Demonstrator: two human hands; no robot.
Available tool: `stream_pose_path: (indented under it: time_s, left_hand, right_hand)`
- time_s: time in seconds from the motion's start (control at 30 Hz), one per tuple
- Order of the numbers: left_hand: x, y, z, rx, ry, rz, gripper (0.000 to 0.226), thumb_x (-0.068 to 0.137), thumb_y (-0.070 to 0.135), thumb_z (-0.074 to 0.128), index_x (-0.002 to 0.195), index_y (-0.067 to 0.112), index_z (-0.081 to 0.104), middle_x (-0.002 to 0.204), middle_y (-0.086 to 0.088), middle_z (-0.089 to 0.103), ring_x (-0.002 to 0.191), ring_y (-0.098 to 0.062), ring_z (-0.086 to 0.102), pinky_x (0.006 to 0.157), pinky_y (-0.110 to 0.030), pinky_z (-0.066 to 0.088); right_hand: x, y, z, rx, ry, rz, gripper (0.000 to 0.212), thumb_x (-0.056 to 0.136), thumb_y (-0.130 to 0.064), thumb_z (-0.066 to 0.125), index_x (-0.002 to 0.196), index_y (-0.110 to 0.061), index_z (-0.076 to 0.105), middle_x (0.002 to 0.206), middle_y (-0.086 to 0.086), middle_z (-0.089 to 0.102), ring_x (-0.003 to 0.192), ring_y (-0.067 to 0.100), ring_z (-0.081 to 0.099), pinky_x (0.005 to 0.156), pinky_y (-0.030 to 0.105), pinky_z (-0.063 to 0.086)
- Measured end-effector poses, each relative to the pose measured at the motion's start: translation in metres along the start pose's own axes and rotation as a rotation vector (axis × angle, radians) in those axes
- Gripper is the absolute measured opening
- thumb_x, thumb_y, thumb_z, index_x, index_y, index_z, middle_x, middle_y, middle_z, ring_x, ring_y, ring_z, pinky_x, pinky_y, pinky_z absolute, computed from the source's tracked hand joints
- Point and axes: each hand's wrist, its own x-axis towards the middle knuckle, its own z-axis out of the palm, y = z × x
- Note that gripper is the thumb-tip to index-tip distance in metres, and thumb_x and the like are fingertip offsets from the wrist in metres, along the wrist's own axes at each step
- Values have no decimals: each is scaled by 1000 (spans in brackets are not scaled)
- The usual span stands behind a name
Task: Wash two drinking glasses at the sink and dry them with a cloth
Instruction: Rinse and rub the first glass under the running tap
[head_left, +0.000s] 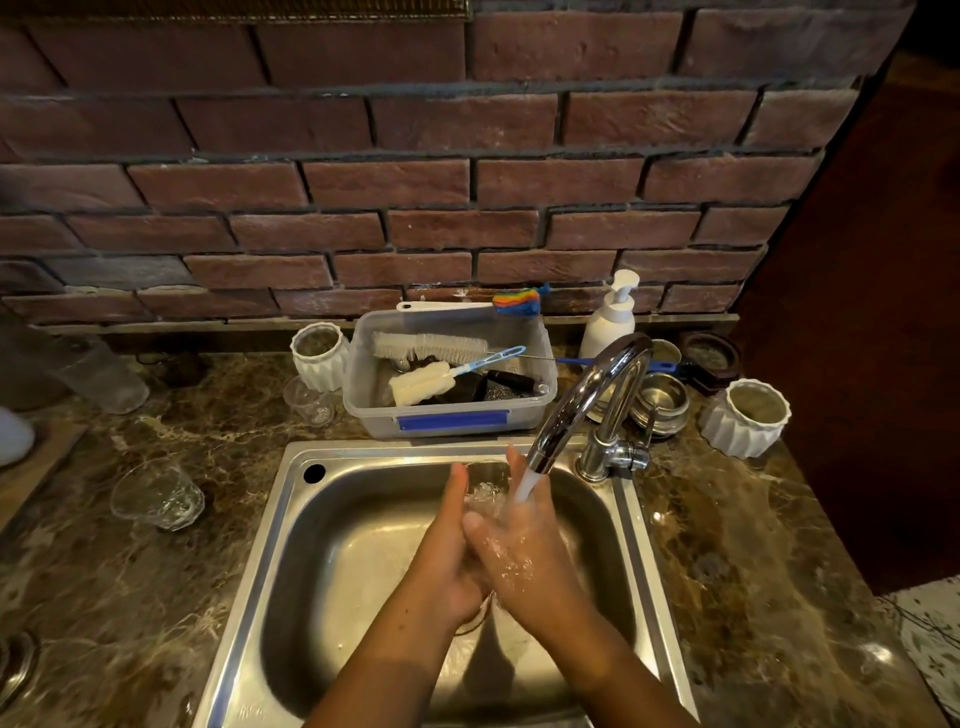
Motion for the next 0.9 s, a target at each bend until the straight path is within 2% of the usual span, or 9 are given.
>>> stream_pose_path:
  time_s: [0.1,0.23,0.3,0.4,0.5,0.57,0.67,0.77,0.9]
  left_hand:
    - [-3,-2,1,-1,7,-38,68,86,63,60,119,5,70,112,-22,75,104,-37,73,83,-47,59]
    - [-2,-3,2,-96,-103,-20,60,89,61,56,118,12,75,118,-22,73,104,-35,73,81,-47,61]
    - [-1,-3,0,-106,-139,-45,62,89,62,57,114,9,77,115,-22,73,94,-33,76,72,-41,62]
    - [2,-11,-2,-122,-113,-76,72,86,62,62,121,0,70,99,-25,74,75,-34,74,67,-39,61]
    - [2,-10,5,18,-31,-1,60,93,60,53,112,4,64,88,-24,77,74,-37,76,70,-46,61]
    - [0,-3,14,307,49,53,52,100,59,44,97,10,62,84,-22,76,81,-38,74,82,-52,59]
    - [-2,5,21,534,40,103,43,95,66,44,100,26,59,91,-13,66,89,-34,67,92,-55,57]
    - [1,-5,17,429,-90,115,42,84,68,60,110,35,61,81,1,76,80,-27,73,78,-47,61]
    - [7,-14,7,80,-78,37,66,76,67,61,118,18,73,109,-16,77,102,-35,74,84,-50,60]
  right_hand:
    - [4,-3,-12,7,-27,48,25,86,-45,63,109,-38,60,138,-2,49,124,13,55,98,35,52]
    - [20,-6,-29,162,34,122,31,82,-52,66,95,-24,70,86,-2,74,84,11,72,73,28,56]
    - [31,-5,-32,241,50,199,23,89,-40,69,76,-22,69,65,-6,71,66,4,70,60,18,51]
    - [43,-3,-36,286,-14,321,32,95,-15,64,64,-22,63,55,-8,62,60,7,61,60,21,49]
    - [45,0,-37,205,10,188,37,95,1,57,72,-28,64,65,-14,61,63,-3,58,62,13,49]
    - [44,5,-38,170,94,142,25,94,0,57,84,-18,72,72,-13,63,67,-2,59,65,13,48]
    - [41,8,-34,127,191,101,21,91,-8,69,96,-28,71,89,-10,67,78,-6,63,64,6,46]
    - [34,2,-26,183,287,145,18,95,-10,64,107,-23,69,98,-5,69,89,1,65,66,10,48]
    - [14,-4,-9,174,169,169,28,100,-35,55,126,-28,57,117,-1,62,101,4,64,85,30,58]
